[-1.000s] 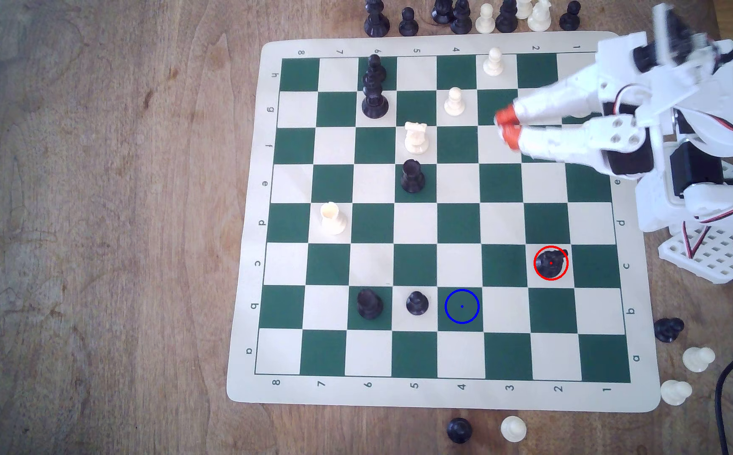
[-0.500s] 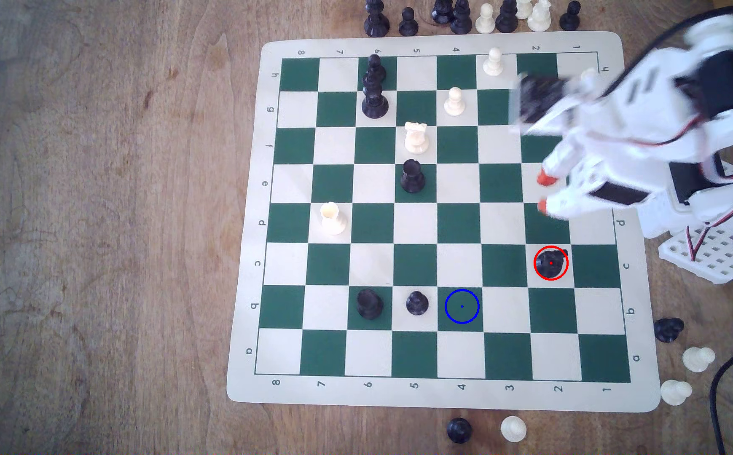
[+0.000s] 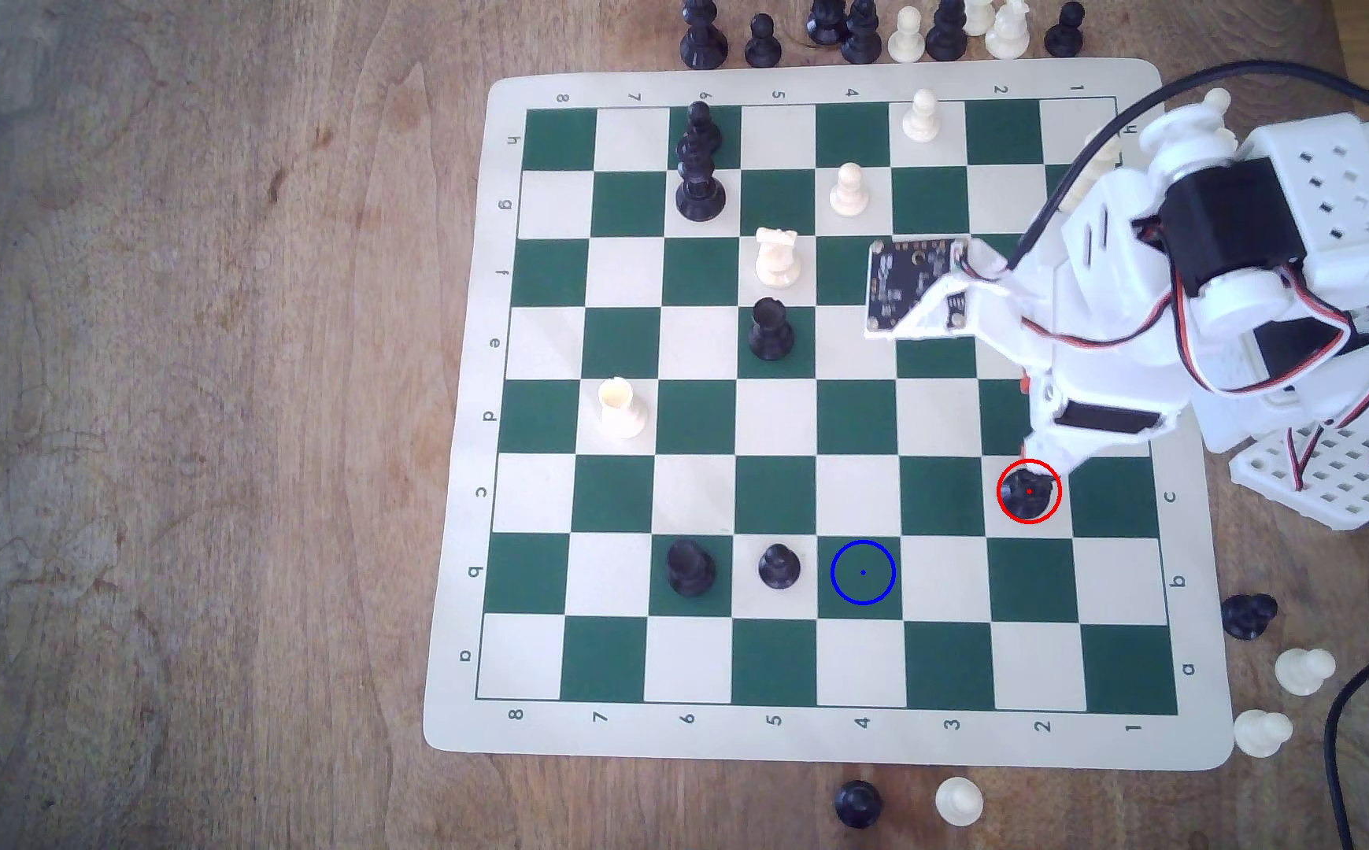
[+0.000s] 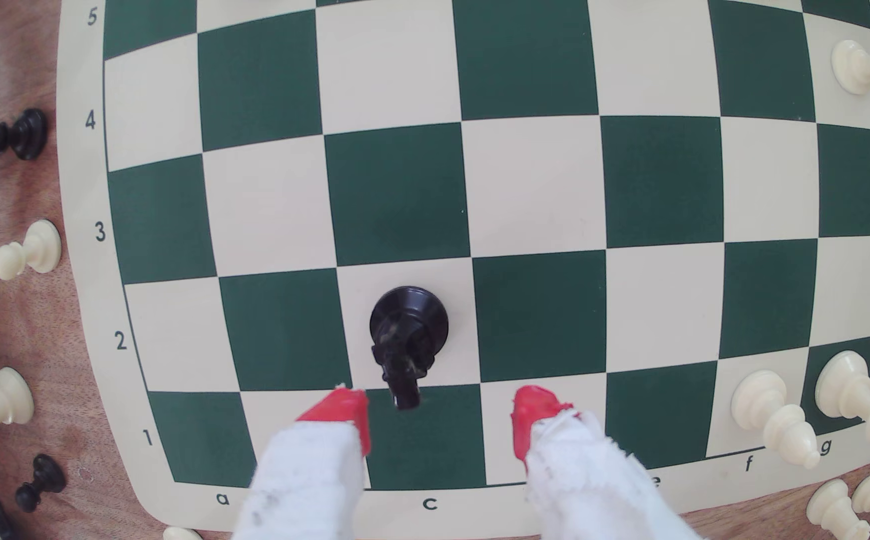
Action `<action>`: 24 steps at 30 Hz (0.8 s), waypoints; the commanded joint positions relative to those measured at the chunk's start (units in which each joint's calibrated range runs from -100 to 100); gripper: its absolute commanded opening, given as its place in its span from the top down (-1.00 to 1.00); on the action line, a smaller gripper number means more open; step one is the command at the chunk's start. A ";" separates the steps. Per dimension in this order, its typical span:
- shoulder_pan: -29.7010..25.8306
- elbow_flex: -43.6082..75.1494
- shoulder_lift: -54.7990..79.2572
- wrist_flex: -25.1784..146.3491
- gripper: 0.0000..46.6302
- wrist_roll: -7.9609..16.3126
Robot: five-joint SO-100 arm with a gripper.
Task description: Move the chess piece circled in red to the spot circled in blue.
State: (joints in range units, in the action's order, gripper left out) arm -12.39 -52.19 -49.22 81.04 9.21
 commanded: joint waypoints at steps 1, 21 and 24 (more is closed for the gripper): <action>-1.96 -1.84 -0.27 -2.41 0.26 0.10; -6.34 -6.38 8.14 -10.11 0.39 0.34; -6.50 -6.38 9.33 -10.77 0.41 0.29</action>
State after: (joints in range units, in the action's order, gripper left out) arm -18.95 -59.33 -40.93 71.16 9.65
